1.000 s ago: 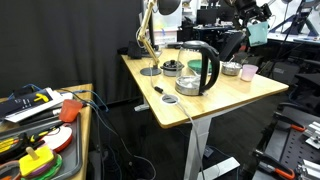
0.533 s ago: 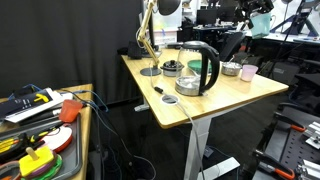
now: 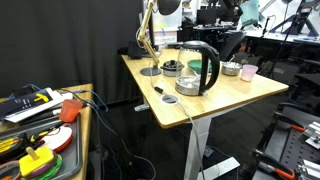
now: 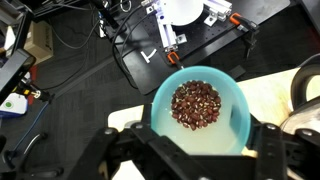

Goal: Pour the things in the blue cup onto the plate

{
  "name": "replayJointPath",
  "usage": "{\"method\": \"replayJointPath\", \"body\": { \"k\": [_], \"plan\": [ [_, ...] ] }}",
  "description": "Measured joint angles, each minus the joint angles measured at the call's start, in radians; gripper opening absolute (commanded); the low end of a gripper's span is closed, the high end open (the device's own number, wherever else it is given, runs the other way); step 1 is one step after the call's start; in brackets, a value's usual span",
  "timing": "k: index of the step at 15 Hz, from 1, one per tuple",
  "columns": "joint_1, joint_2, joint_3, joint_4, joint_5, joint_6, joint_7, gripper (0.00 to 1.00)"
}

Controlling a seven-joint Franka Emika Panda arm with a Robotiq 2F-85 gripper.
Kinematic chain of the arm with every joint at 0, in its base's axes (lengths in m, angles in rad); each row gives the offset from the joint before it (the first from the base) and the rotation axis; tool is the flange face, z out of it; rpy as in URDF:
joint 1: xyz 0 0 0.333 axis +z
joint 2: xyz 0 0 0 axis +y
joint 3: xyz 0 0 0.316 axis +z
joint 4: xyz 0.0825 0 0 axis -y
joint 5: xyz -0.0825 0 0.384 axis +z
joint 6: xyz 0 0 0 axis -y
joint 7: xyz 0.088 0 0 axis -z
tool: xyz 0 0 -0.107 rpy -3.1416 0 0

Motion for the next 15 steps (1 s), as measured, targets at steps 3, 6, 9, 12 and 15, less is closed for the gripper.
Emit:
{"method": "replayJointPath", "body": {
  "k": [3,6,9,12,15],
  "plan": [
    [0.0,0.013,0.0,0.012,-0.001,-0.003,-0.001,0.79],
    [0.0,0.013,0.0,0.012,-0.001,-0.003,-0.001,0.79],
    [0.0,0.013,0.0,0.012,-0.001,-0.003,-0.001,0.79],
    [0.0,0.013,0.0,0.012,-0.001,-0.003,-0.001,0.79],
    [0.0,0.013,0.0,0.012,-0.001,-0.003,-0.001,0.54]
  ]
}}
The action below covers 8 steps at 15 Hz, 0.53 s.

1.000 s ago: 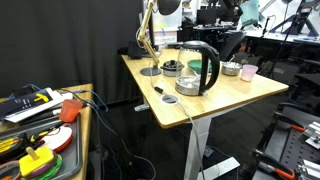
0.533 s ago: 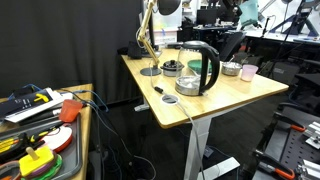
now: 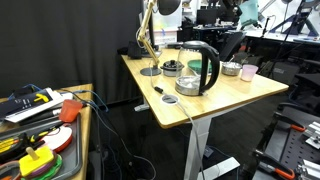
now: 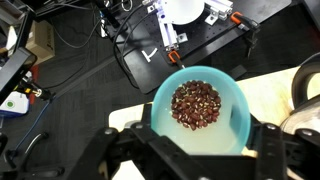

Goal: Pour the things in the blue cup onto the plate

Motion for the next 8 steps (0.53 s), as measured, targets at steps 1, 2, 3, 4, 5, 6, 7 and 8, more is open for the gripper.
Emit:
{"method": "replayJointPath", "body": {
  "k": [1,2,3,4,5,6,7,8],
  "plan": [
    [0.0,0.0,0.0,0.0,0.0,0.0,0.0,0.54],
    [0.0,0.003,0.0,0.001,0.0,0.0,0.0,0.54],
    [0.0,0.008,0.0,0.002,-0.002,0.0,0.0,0.54],
    [0.0,0.015,0.0,0.007,-0.005,0.0,0.0,0.54],
    [-0.001,0.025,-0.001,0.019,-0.008,0.0,0.001,0.54],
    [-0.002,0.04,-0.001,0.041,-0.009,-0.001,0.001,0.54],
    [-0.002,0.057,-0.001,0.07,-0.01,-0.002,0.001,0.54],
    [-0.004,0.08,-0.001,0.107,-0.01,-0.007,0.001,0.54]
  ]
}}
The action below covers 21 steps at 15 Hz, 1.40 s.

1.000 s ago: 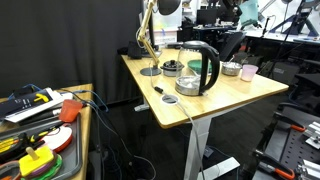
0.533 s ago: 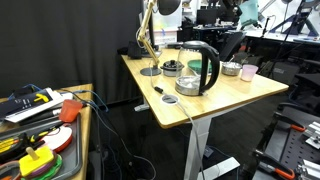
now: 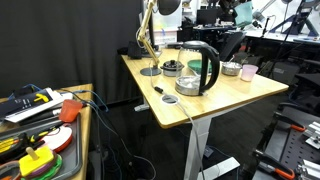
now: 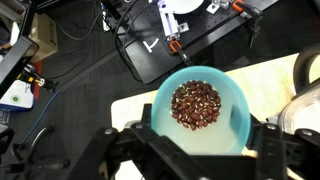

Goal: Pour the things in the blue cup onto the plate

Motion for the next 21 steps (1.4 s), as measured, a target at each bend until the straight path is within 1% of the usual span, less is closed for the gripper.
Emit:
{"method": "replayJointPath", "body": {
  "k": [6,12,13,14,21],
  "plan": [
    [-0.022,0.158,0.0,0.271,0.002,-0.086,0.0,0.54],
    [-0.071,0.317,-0.003,0.537,0.032,-0.251,0.0,0.54],
    [-0.076,0.337,-0.002,0.563,0.035,-0.271,0.0,0.54],
    [-0.079,0.353,-0.001,0.583,0.038,-0.291,0.0,0.79],
    [-0.077,0.361,-0.002,0.586,0.036,-0.291,0.0,0.79]
  ]
}}
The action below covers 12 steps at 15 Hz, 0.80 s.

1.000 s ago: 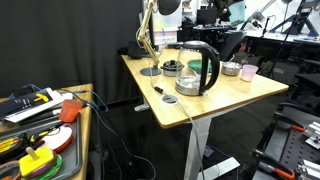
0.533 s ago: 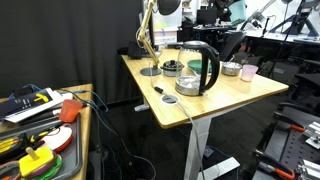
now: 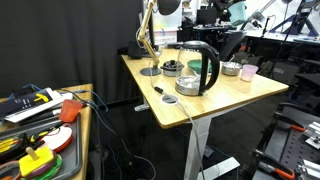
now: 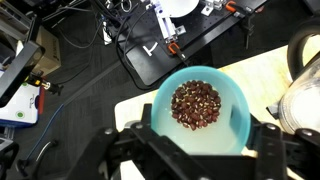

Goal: Pour the things in the blue cup onto the plate

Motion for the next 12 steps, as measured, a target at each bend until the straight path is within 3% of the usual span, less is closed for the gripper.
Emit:
{"method": "replayJointPath", "body": {
  "k": [2,3,7,12],
  "plan": [
    [0.0,0.0,0.0,0.0,0.0,0.0,0.0,0.79],
    [0.0,0.0,0.0,0.0,0.0,0.0,0.0,0.54],
    [0.004,0.002,0.0,0.0,0.001,0.004,0.022,0.54],
    [0.035,0.015,0.0,0.0,0.022,0.083,0.184,0.54]
  ]
}}
